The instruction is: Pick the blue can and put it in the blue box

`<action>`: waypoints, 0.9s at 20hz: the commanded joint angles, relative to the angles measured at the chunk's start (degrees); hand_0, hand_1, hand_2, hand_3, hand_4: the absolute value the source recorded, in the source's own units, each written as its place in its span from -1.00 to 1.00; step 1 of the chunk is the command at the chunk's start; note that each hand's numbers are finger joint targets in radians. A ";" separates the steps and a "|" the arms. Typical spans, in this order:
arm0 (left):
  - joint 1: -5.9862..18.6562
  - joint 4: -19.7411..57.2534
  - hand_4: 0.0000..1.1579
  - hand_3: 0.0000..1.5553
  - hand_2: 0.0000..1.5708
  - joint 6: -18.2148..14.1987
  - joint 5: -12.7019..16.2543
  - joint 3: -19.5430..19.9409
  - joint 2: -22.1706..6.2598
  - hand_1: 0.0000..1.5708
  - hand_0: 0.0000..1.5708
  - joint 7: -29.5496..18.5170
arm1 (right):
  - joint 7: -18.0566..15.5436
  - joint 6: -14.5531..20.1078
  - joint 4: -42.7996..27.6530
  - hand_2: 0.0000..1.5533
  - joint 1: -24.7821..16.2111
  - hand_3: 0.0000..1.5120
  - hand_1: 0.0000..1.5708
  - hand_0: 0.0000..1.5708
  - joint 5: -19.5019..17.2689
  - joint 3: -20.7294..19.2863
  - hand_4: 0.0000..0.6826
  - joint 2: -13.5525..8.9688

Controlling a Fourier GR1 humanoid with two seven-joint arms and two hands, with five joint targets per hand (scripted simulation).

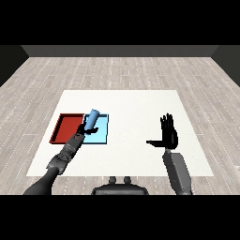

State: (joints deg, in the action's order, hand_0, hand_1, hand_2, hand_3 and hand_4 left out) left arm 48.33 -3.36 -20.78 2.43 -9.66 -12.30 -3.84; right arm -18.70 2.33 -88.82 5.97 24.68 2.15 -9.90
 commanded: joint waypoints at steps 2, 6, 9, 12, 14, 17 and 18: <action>-1.05 3.21 0.02 -1.00 -1.00 2.42 -1.61 -1.00 1.10 -1.00 -1.00 4.26 | -0.49 -1.03 -1.00 -1.00 -1.53 -1.00 -1.00 -1.00 0.57 -0.11 -1.00 0.44; -2.90 1.91 -1.00 -1.00 -1.00 -3.74 -1.17 0.29 -0.98 -1.00 -1.00 0.05 | 0.47 -1.27 -1.83 -1.00 -2.29 -1.00 -1.00 -1.00 0.76 -0.30 -1.00 0.50; -1.81 -1.22 -1.00 -1.00 -1.00 -10.11 1.68 3.62 -1.03 -1.00 -1.00 -3.49 | -1.40 -1.04 2.80 -1.00 2.50 -1.00 -1.00 -1.00 0.81 -1.62 -1.00 1.54; -3.34 -8.57 -1.00 -1.00 -1.00 -19.06 5.30 7.70 1.33 -1.00 -1.00 -14.51 | -0.32 -2.32 -0.66 -1.00 0.16 -1.00 -1.00 -1.00 2.16 -1.32 -1.00 0.96; -5.55 -13.25 -1.00 -1.00 -1.00 -17.85 6.82 9.54 1.29 -1.00 -1.00 -22.16 | 0.75 -1.32 -1.36 -1.00 0.71 -1.00 -1.00 -1.00 0.91 -0.50 -1.00 0.80; -6.60 -21.92 -1.00 -1.00 -1.00 -10.47 8.14 9.82 3.07 -1.00 -1.00 -30.05 | 0.44 -2.33 0.20 -1.00 1.73 -1.00 -1.00 -1.00 2.44 -1.85 -1.00 0.73; -8.00 -23.51 -1.00 -1.00 -1.00 -7.88 7.65 8.96 2.47 -1.00 -1.00 -32.07 | -0.73 -1.99 0.76 -1.00 0.38 -1.00 -1.00 -1.00 0.87 -0.13 -1.00 2.07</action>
State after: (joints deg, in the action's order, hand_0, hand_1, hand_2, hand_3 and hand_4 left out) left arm 42.58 -19.26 -33.07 8.66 -1.51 -10.08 -27.10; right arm -19.17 -0.09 -88.41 6.65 26.19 1.12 -8.92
